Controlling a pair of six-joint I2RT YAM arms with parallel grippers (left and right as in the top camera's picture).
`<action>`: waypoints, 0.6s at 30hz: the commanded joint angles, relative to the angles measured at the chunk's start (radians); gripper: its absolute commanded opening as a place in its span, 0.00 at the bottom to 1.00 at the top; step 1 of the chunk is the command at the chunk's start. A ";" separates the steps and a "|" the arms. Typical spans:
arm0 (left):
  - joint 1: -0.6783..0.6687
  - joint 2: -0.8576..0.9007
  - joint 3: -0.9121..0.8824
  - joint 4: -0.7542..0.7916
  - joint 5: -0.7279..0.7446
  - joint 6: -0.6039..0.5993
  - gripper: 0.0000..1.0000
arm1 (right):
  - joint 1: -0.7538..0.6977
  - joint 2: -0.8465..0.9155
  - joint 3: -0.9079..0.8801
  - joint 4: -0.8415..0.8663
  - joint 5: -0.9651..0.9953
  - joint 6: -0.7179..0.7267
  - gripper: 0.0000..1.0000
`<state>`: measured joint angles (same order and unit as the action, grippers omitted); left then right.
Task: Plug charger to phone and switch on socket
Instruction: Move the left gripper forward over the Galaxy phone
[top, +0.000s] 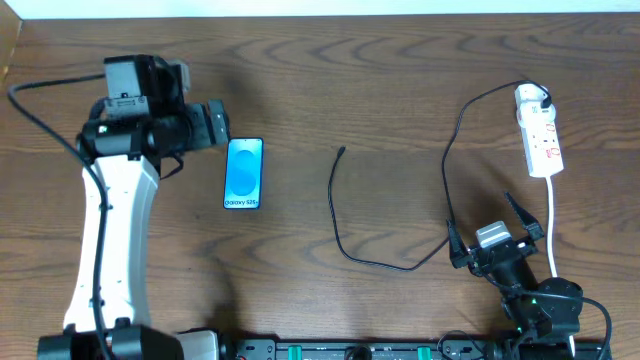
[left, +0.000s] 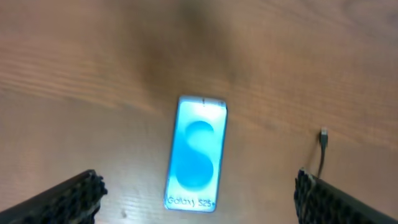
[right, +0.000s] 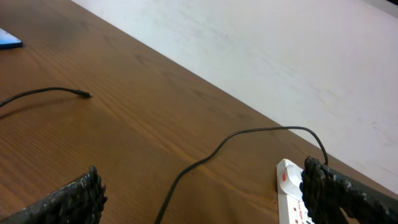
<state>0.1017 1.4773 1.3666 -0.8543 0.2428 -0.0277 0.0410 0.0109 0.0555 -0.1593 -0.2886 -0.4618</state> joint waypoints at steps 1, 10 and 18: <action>-0.002 0.012 0.017 -0.055 0.086 -0.015 0.98 | 0.006 -0.005 -0.005 0.001 -0.002 -0.003 0.99; -0.002 0.016 0.015 -0.027 0.079 -0.014 0.98 | 0.006 -0.005 -0.005 0.001 -0.002 -0.003 0.99; -0.038 0.033 0.037 0.084 -0.018 -0.129 0.98 | 0.006 -0.005 -0.005 0.001 -0.002 -0.003 0.99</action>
<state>0.0864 1.4914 1.3689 -0.7792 0.2920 -0.0872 0.0410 0.0109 0.0555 -0.1593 -0.2882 -0.4618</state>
